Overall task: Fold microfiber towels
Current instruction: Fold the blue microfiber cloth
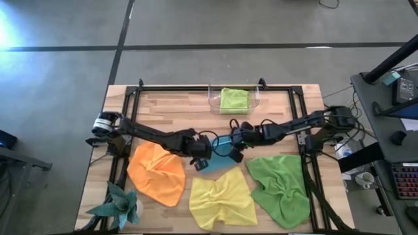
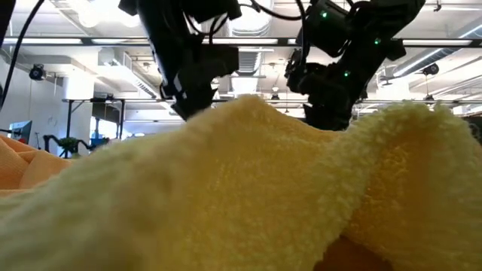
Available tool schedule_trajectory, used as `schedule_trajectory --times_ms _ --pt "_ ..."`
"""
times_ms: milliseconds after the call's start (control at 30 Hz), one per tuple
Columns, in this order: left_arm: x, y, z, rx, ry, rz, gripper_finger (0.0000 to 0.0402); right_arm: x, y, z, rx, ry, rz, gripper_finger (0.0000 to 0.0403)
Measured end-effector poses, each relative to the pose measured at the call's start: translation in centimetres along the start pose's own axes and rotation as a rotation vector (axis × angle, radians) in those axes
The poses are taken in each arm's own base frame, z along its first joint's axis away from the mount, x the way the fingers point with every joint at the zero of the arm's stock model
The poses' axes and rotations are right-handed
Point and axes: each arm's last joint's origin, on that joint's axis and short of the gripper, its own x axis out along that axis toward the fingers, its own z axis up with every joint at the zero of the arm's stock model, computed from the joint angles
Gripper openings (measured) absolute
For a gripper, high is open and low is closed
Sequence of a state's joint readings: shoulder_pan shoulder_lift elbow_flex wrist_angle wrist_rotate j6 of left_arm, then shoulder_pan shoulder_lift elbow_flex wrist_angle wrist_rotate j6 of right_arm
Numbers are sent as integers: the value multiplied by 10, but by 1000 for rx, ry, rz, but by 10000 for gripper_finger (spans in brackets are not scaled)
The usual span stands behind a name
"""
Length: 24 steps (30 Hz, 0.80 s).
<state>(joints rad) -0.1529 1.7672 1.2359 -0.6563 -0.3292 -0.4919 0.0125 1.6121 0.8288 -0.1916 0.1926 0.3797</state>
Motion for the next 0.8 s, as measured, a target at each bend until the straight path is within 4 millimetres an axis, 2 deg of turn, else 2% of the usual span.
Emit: schedule_trajectory --times_ms 233,467,600,800 --pt "8 16 2 -35 23 33 0 7 -1 1 -24 -17 -17 9" --pt "9 18 2 -10 18 50 2 4 -1 3 -22 -30 -13 17" --pt "9 18 2 69 19 52 28 2 -2 3 -20 -34 -15 43" --pt "10 22 5 63 12 67 88 -1 -9 8 20 -51 -24 100"
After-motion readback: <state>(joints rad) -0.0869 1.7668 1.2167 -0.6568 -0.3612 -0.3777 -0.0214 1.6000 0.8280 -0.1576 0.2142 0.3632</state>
